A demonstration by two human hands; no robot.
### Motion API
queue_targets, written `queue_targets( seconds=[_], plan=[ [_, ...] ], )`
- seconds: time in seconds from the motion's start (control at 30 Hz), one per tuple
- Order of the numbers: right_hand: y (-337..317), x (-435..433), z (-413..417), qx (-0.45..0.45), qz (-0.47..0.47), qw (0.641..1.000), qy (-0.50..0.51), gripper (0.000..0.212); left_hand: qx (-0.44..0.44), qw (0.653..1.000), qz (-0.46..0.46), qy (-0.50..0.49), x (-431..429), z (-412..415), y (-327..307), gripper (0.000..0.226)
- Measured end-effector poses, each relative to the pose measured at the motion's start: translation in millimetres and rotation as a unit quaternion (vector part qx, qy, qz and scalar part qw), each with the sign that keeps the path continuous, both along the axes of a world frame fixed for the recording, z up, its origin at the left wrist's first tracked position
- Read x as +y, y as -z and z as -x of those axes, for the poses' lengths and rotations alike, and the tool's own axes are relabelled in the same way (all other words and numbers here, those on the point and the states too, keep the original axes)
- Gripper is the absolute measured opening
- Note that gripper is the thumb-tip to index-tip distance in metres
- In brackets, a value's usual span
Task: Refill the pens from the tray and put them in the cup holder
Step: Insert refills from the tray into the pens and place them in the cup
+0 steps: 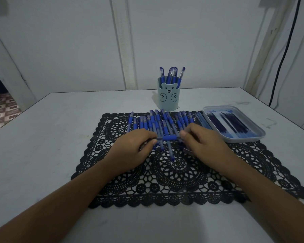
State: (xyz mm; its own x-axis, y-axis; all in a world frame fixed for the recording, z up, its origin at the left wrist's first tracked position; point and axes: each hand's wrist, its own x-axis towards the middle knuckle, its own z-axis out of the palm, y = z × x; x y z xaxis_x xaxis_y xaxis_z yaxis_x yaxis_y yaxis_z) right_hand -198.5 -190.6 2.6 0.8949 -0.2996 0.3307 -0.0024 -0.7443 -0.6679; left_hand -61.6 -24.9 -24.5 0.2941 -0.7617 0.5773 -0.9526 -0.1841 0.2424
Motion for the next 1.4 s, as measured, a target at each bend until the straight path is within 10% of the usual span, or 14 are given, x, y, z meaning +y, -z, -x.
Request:
queue_targets(
  seconds=[0.5, 0.93, 1.4],
  plan=[
    [0.5, 0.0, 0.4, 0.006, 0.035, 0.999, -0.018, 0.010, 0.002, 1.000, 0.005, -0.006, -1.1, -0.5, -0.6, 0.030],
    [3.1, 0.8, -1.8, -0.004, 0.006, 0.999, 0.033, 0.044, -0.031, 0.999, 0.028, 0.005, -3.6, 5.2, -0.7, 0.027],
    [1.4, -5.5, 3.9, 0.067, 0.266, 0.959, 0.075, 0.033, 0.047, 0.996, 0.054, -0.054, -4.0, -0.9, -0.7, 0.027]
  ],
)
